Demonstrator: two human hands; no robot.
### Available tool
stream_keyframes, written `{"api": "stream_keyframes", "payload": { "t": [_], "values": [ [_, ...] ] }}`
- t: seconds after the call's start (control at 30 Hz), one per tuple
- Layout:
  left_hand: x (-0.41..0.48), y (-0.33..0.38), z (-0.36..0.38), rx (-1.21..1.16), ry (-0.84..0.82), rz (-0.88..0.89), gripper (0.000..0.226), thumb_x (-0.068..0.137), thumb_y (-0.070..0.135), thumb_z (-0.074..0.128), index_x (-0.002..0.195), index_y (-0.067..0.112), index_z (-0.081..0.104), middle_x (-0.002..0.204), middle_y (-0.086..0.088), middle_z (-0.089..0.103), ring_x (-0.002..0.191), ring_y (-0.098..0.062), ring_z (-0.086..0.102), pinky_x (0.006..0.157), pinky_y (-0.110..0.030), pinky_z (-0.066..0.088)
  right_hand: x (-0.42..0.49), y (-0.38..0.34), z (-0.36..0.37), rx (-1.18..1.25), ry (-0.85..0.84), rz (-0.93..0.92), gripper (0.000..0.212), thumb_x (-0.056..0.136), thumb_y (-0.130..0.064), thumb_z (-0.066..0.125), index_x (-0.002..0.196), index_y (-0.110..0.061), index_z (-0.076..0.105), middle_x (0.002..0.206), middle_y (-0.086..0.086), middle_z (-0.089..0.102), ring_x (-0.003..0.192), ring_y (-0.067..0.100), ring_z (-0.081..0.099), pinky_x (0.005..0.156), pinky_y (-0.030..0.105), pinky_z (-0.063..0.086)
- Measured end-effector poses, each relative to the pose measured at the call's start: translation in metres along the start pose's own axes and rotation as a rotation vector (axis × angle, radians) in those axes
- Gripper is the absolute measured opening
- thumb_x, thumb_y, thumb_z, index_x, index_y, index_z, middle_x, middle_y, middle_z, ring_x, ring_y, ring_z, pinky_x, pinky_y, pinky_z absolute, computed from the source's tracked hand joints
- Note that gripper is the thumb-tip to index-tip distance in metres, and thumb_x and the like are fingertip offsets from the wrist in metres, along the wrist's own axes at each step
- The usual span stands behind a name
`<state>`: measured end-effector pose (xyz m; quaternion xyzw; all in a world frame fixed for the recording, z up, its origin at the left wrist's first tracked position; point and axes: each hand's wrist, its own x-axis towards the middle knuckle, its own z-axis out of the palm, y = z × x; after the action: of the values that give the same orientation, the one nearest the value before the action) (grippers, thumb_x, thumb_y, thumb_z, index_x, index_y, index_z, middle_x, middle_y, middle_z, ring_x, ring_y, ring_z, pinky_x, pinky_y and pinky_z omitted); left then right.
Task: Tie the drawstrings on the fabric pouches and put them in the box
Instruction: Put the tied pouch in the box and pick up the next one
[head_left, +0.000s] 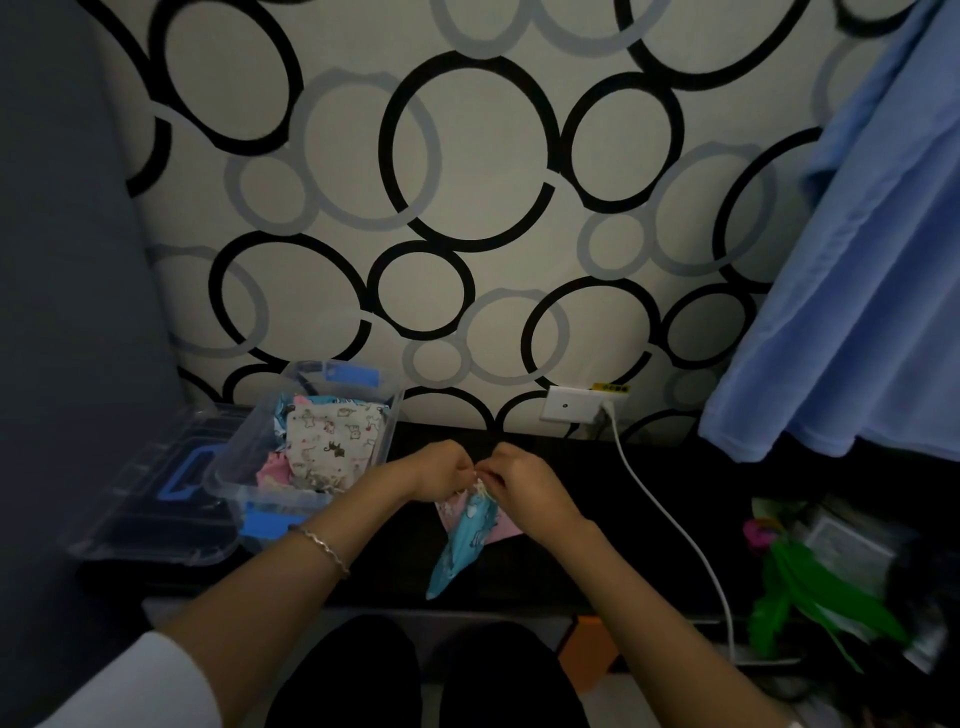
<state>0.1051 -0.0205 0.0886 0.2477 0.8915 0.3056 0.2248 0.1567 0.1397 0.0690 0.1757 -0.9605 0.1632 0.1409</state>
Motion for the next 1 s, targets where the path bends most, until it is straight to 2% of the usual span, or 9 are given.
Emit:
{"api": "stream_keyframes", "payload": {
  "t": [0.1,0.2,0.3,0.4,0.53,0.63,0.8,0.9,1.0],
  "values": [
    [-0.001,-0.002,0.001,-0.028,-0.014,0.019,0.025,0.095,0.02,0.05,0.074,0.012,0.061,0.078,-0.009,0.061,0.074,-0.021,0.056,0.069,-0.032,0.044,-0.001,0.001,0.001,-0.04,-0.022,-0.036,0.02,0.095,-0.02,0.057,0.101,-0.009,0.072,0.095,0.007,0.059,0.079,0.02,0.06,0.069,0.033,0.05],
    [-0.003,-0.005,0.001,-0.087,0.001,0.05,0.025,0.095,0.022,0.052,0.072,0.015,0.059,0.076,-0.007,0.06,0.072,-0.019,0.054,0.07,-0.034,0.045,-0.002,-0.001,-0.002,0.092,0.007,0.072,0.019,0.096,-0.019,0.054,0.097,-0.011,0.072,0.09,0.0,0.056,0.077,0.012,0.057,0.069,0.027,0.048],
    [-0.003,-0.006,0.001,-0.11,0.011,0.074,0.026,0.095,0.022,0.054,0.07,0.018,0.06,0.072,-0.001,0.06,0.069,-0.014,0.057,0.072,-0.033,0.05,-0.001,-0.002,-0.005,0.294,-0.055,0.226,0.017,0.097,-0.017,0.054,0.098,-0.012,0.07,0.092,-0.001,0.059,0.08,0.005,0.057,0.068,0.015,0.044],
    [-0.002,-0.005,0.0,-0.054,0.02,0.088,0.021,0.094,0.021,0.058,0.077,0.014,0.067,0.074,-0.004,0.066,0.069,-0.012,0.061,0.077,-0.034,0.055,-0.001,0.001,-0.002,0.48,-0.147,0.327,0.016,0.097,-0.016,0.053,0.09,-0.015,0.068,0.089,0.0,0.062,0.079,0.005,0.059,0.067,0.017,0.044],
    [0.0,-0.004,-0.005,-0.052,0.093,0.104,0.014,0.089,0.016,0.066,0.1,0.011,0.073,0.088,-0.006,0.073,0.082,-0.014,0.068,0.082,-0.036,0.058,-0.002,-0.007,0.001,0.756,-0.177,0.489,0.027,0.097,-0.008,0.046,0.074,-0.012,0.058,0.066,-0.004,0.053,0.053,-0.006,0.05,0.055,0.01,0.038],
    [-0.003,-0.002,-0.006,-0.07,0.108,0.122,0.016,0.089,0.012,0.066,0.104,0.012,0.072,0.093,-0.004,0.072,0.088,-0.013,0.069,0.083,-0.031,0.058,-0.005,-0.01,-0.001,1.009,-0.219,0.587,0.033,0.096,-0.009,0.044,0.065,-0.017,0.052,0.051,-0.01,0.045,0.041,-0.003,0.042,0.044,0.01,0.034],
    [-0.007,-0.004,-0.005,0.057,0.18,0.139,0.016,0.091,0.022,0.062,0.096,0.015,0.075,0.09,0.002,0.071,0.084,-0.006,0.065,0.072,-0.02,0.051,-0.008,-0.006,0.006,1.429,-0.253,0.666,0.02,0.095,-0.014,0.049,0.075,-0.015,0.053,0.063,-0.004,0.039,0.051,0.005,0.033,0.041,0.014,0.026],
    [-0.007,-0.007,-0.001,-0.05,0.152,0.078,0.022,0.093,0.022,0.056,0.082,0.014,0.073,0.078,0.002,0.068,0.074,-0.007,0.064,0.068,-0.024,0.05,-0.012,-0.01,0.004,1.323,-0.185,0.695,0.017,0.095,-0.018,0.057,0.084,-0.009,0.066,0.067,0.0,0.06,0.057,0.008,0.059,0.053,0.018,0.046],
    [-0.006,-0.013,0.004,-0.244,0.111,0.053,0.027,0.094,0.021,0.055,0.07,0.017,0.065,0.067,0.002,0.061,0.064,-0.008,0.058,0.068,-0.028,0.049,-0.01,-0.013,0.006,1.059,-0.005,0.67,0.017,0.092,-0.02,0.064,0.096,-0.006,0.074,0.078,-0.001,0.073,0.068,0.002,0.068,0.056,0.014,0.049]
  ]
}}
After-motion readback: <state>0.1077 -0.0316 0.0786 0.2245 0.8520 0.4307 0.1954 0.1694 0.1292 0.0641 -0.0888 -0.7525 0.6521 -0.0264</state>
